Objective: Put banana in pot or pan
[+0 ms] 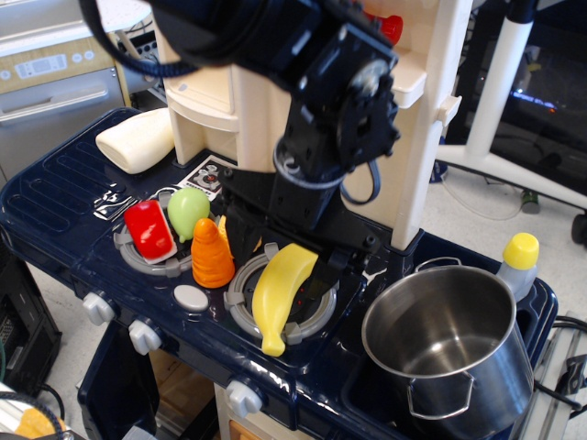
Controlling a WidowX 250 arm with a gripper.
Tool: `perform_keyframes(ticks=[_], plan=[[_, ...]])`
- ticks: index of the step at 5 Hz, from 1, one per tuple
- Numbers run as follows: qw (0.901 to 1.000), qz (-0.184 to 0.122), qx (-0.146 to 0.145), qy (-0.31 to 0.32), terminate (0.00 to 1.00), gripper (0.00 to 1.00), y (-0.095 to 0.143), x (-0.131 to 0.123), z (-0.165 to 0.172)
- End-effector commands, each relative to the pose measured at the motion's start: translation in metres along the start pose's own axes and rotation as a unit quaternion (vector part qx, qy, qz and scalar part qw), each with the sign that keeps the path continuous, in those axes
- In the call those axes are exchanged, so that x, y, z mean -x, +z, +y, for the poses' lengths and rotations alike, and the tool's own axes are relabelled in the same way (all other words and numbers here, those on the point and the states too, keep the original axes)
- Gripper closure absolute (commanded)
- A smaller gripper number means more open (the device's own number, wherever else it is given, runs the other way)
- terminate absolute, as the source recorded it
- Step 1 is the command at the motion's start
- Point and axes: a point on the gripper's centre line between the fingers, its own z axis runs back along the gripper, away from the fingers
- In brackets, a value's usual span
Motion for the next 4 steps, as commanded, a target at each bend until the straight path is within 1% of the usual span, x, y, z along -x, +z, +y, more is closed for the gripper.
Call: perform_keyframes(ticks=[1,2,3,4], plan=[[0.9992,-0.029,-0.004,0.028,0.00,0.00,-0.016,-0.007,-0.001],[0.9978,-0.052,0.021,0.036,0.00,0.00,-0.034,0.002,-0.001],[0.9961,-0.050,0.013,0.072,0.00,0.00,-0.030,-0.002,-0.012],[0.9957,0.000,-0.012,0.091,0.00,1.00,-0.011,-0.009,-0.021]])
